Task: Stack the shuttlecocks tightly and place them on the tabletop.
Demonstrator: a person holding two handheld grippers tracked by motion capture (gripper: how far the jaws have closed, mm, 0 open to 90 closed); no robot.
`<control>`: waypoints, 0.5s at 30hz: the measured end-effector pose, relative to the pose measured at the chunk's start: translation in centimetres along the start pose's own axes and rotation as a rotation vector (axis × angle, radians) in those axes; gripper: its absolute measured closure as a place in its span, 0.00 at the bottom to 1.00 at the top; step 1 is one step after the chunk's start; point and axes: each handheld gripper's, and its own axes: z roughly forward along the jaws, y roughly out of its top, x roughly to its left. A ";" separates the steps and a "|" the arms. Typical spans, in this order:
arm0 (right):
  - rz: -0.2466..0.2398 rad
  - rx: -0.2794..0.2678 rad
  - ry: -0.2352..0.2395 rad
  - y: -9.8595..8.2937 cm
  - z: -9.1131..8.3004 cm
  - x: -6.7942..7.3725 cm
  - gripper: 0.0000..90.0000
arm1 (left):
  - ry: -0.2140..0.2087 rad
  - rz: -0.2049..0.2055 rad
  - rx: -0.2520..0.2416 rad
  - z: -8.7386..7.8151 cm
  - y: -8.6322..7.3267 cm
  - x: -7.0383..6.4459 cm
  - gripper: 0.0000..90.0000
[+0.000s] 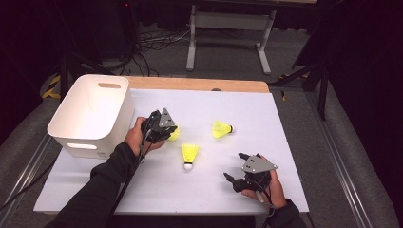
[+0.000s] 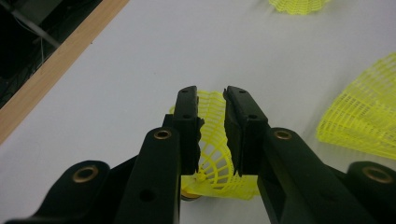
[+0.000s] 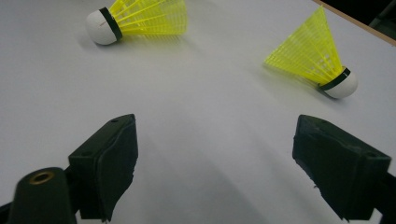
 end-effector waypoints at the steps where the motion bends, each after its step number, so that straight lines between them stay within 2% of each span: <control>1: 0.001 0.000 0.000 0.0 0.0 0.0 0.17 | -0.002 -0.002 0.003 0.1 0.0 0.1 0.82; 4: 0.002 0.001 0.000 0.0 0.0 0.0 0.17 | -0.005 -0.014 0.004 0.4 0.0 0.1 0.82; 10: 0.001 0.003 0.001 0.0 0.0 0.0 0.17 | 0.009 0.004 0.009 0.7 0.4 -0.1 0.81; 15: -0.001 0.006 0.006 0.0 0.0 0.0 0.17 | -0.009 0.011 0.003 0.7 1.1 -0.1 0.81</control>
